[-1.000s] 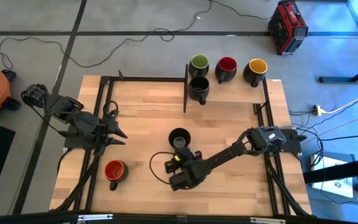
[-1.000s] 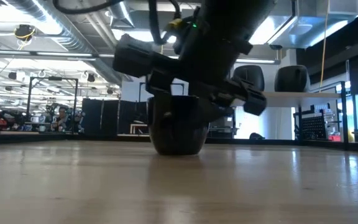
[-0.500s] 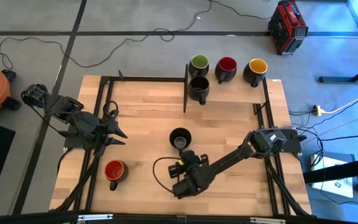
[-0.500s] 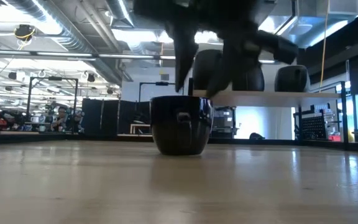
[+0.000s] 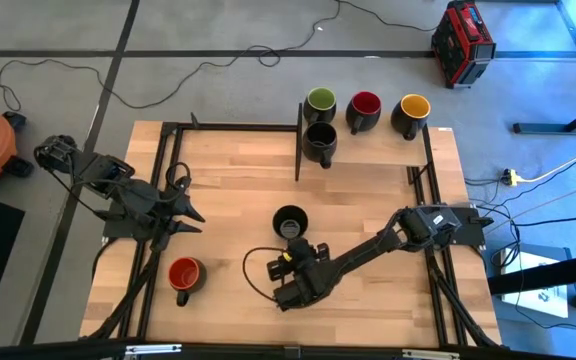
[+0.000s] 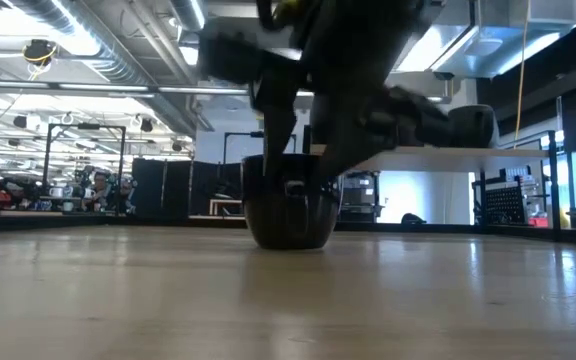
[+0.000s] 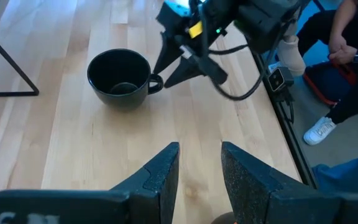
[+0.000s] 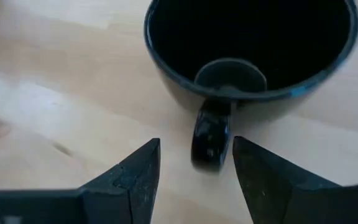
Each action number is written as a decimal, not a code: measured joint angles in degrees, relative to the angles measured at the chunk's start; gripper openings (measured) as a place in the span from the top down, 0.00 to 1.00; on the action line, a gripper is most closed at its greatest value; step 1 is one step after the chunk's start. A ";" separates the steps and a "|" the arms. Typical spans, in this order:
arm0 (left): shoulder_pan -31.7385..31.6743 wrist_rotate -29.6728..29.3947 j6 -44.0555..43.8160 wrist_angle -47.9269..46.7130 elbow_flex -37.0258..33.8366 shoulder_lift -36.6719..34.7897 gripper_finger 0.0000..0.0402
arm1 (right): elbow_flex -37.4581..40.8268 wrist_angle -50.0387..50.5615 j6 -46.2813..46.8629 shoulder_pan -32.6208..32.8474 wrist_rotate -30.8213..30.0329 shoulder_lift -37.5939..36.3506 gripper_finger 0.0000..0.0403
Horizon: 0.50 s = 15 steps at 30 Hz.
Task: Place coffee mugs
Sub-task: Put the black mug on the shelf
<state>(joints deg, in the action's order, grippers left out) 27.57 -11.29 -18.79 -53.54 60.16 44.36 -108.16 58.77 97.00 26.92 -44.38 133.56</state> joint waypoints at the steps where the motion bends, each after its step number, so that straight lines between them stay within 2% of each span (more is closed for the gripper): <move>1: 0.00 0.00 -0.02 0.00 0.00 0.00 0.71 | 0.35 -0.66 -1.18 -0.35 0.18 0.00 0.53; 5: 0.00 0.00 -0.02 0.00 0.00 0.00 0.71 | 1.03 -2.35 -4.31 -1.42 0.64 0.00 0.53; 9: 0.00 -0.02 -0.02 0.00 0.00 0.00 0.71 | 1.07 -1.24 -4.49 -2.15 -0.76 0.02 0.53; 15: -0.02 -0.04 -0.02 0.00 0.00 0.00 0.71 | 1.07 -1.19 -4.53 -3.00 0.35 0.68 0.53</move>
<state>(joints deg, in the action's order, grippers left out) 27.55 -11.33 -18.81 -53.54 60.16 44.36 -107.09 57.58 92.47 23.92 -44.03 134.23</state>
